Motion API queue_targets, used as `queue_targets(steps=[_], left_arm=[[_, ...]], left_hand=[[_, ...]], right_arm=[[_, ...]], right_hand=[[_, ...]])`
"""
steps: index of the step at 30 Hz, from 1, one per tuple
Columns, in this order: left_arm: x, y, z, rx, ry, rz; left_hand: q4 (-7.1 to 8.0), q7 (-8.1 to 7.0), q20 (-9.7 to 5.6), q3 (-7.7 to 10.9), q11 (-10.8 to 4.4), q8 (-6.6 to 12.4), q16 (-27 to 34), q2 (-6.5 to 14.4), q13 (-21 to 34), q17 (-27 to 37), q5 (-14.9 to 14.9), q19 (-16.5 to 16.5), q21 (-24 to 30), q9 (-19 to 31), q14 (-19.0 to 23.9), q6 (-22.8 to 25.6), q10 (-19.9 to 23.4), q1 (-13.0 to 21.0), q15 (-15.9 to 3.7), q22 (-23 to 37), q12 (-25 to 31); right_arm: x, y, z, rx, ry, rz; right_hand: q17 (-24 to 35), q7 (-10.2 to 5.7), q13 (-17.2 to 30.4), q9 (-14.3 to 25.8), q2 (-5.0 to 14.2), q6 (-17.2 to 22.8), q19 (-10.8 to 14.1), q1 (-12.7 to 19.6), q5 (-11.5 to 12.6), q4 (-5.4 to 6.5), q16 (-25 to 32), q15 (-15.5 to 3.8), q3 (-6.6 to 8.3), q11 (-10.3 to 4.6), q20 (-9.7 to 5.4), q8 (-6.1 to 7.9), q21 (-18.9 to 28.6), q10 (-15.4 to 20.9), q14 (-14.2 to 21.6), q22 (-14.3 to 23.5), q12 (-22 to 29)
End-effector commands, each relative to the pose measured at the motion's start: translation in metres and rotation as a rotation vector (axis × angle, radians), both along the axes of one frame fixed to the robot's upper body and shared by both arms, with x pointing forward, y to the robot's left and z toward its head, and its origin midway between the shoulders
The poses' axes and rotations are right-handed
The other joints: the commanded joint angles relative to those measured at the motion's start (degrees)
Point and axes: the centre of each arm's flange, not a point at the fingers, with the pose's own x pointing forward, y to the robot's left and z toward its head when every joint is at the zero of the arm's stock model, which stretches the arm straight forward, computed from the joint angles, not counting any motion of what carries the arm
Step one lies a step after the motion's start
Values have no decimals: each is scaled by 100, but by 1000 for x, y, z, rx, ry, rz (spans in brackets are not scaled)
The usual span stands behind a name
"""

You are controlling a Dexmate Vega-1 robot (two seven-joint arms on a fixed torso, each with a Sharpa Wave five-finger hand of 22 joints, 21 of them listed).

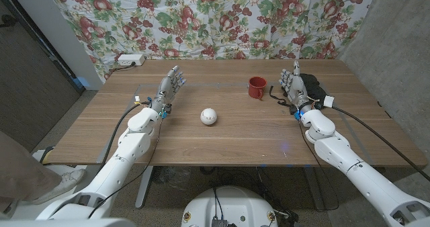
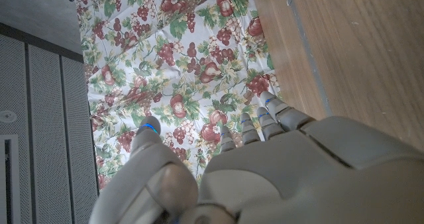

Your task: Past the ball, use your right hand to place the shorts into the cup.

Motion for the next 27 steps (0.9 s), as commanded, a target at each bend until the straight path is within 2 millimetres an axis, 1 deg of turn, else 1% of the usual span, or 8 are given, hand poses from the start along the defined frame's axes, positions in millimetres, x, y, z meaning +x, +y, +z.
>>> queue_targets(steps=[1,4,5,7,10,16,21,27], left_arm=[[-2,-1,3,17,-10,-2],[-6,0,3,15,-11,-3],[-8,1,4,21,-11,0],[-12,2,4,28,-13,8],[-17,6,2,21,-15,21],[-25,10,-4,11,-15,37],[-28,8,-10,3,-11,39],[-24,8,-14,18,-1,34]], left_hand=[[16,-13,-58,48,-52,-1,11,1,28,9,-20,10,33,6,-11,26,-19,72,-220,21,6],[17,-13,-56,48,-47,-3,5,0,28,9,-23,5,32,6,-27,25,-10,77,-207,21,9],[17,-13,-55,48,-51,-1,6,-1,28,9,-24,4,32,6,-26,31,-9,78,-204,21,10],[19,-6,-53,48,-45,8,8,-1,28,10,-27,4,33,6,-21,56,5,81,-200,21,15],[23,-1,-59,49,-52,13,13,0,28,10,-33,13,37,6,-11,75,12,84,-207,21,17],[27,4,-59,51,-43,16,16,2,28,10,-42,17,39,6,-5,94,15,90,-219,22,17],[29,3,-60,51,-43,15,13,2,28,10,-47,16,40,6,-15,97,13,94,-210,22,16],[31,4,-59,53,-31,13,13,3,28,10,-54,15,40,6,-16,100,16,100,-199,22,16]], right_arm=[[-8,-3,2,-39,-28,-38],[-10,-4,4,-69,-29,-41],[-10,-4,4,-71,-27,-37],[-11,-5,5,-87,-33,-39],[-13,-6,5,-98,-40,-62],[-16,-10,2,-88,-47,-67],[-20,-14,4,-114,-42,-86],[-25,-19,12,-191,-35,-102]], right_hand=[[27,0,24,23,-12,17,-17,106,58,-47,-7,-37,-9,-31,-30,18,-22,-33,-22,13,-20],[26,119,24,23,-16,90,-50,160,71,-81,-15,-35,1,-40,-38,44,-36,-77,-56,12,-34],[27,125,25,23,-17,95,-100,176,76,-92,-21,-31,4,-47,32,44,-55,-95,-84,13,-38],[29,122,27,23,-20,98,-160,206,84,-112,-52,-23,7,-67,82,40,-71,-146,-200,14,-52],[29,115,28,23,-17,115,-187,228,89,-125,-53,-18,12,-68,99,46,-76,-153,-232,15,-51],[29,72,28,23,-11,199,-190,296,103,-165,-34,-67,31,-87,65,77,-67,-127,-233,16,-32],[27,-12,27,22,16,333,-154,388,118,-215,-13,-129,64,-140,11,119,-45,-45,-213,15,5],[26,23,27,22,23,302,-150,432,124,-240,-18,-119,76,-151,6,97,-41,-59,-236,15,-1]])
